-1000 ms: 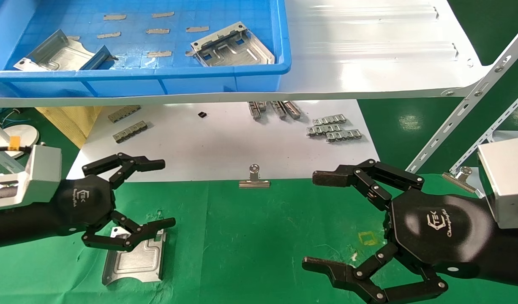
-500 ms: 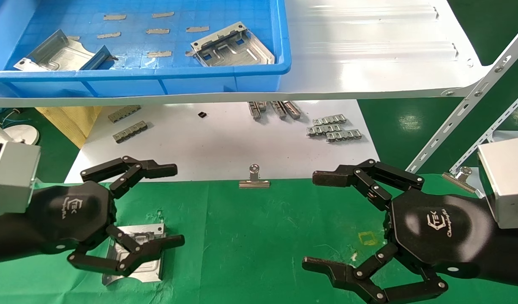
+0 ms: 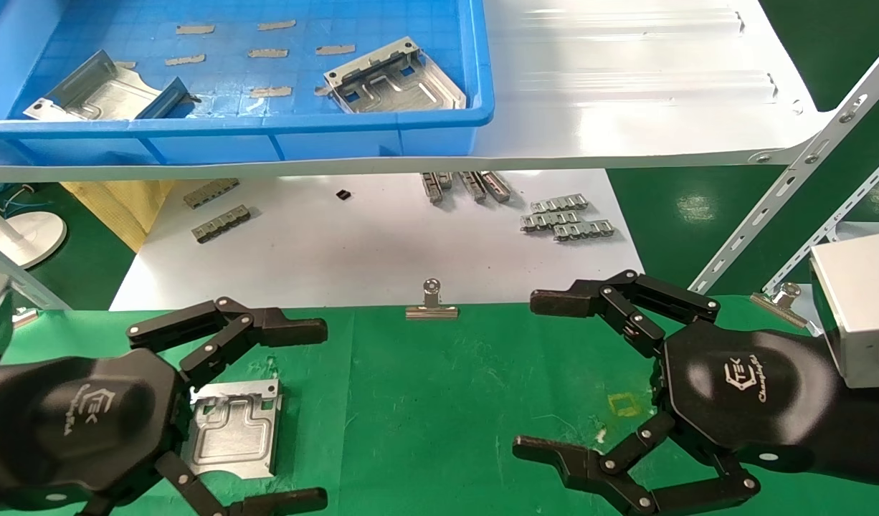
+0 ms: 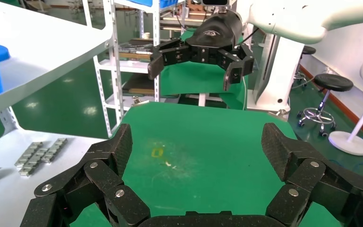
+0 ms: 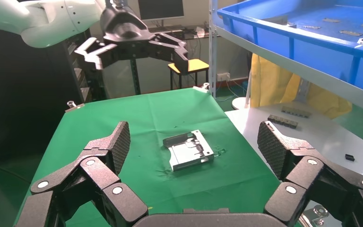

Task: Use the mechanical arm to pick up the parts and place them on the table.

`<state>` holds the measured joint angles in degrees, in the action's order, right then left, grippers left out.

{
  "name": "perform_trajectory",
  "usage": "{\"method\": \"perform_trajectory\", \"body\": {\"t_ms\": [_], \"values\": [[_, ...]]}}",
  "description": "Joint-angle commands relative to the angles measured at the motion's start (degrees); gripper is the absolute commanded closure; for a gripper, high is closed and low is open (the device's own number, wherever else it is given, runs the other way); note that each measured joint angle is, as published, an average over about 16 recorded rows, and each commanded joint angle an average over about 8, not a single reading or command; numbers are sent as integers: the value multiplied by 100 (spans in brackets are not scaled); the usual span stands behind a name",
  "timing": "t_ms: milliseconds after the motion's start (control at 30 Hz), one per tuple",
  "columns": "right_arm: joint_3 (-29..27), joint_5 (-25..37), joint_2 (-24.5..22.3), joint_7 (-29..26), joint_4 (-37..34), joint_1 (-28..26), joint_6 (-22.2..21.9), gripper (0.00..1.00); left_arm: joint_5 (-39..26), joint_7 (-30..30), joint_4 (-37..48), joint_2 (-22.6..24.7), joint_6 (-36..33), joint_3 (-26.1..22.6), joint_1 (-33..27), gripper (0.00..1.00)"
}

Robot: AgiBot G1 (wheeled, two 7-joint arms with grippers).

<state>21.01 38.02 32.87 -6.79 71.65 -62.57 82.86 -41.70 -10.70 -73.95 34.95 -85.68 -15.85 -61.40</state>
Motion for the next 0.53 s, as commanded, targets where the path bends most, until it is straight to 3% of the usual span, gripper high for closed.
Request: {"method": "perform_trajectory", "body": {"t_ms": [33, 533], "values": [[0, 0, 0, 0, 0, 0, -1, 0, 41, -100, -153, -25, 11, 61, 64, 0], [0, 0, 0, 0, -1, 0, -1, 0, 15, -43, -48, -11, 10, 21, 26, 0]]}}
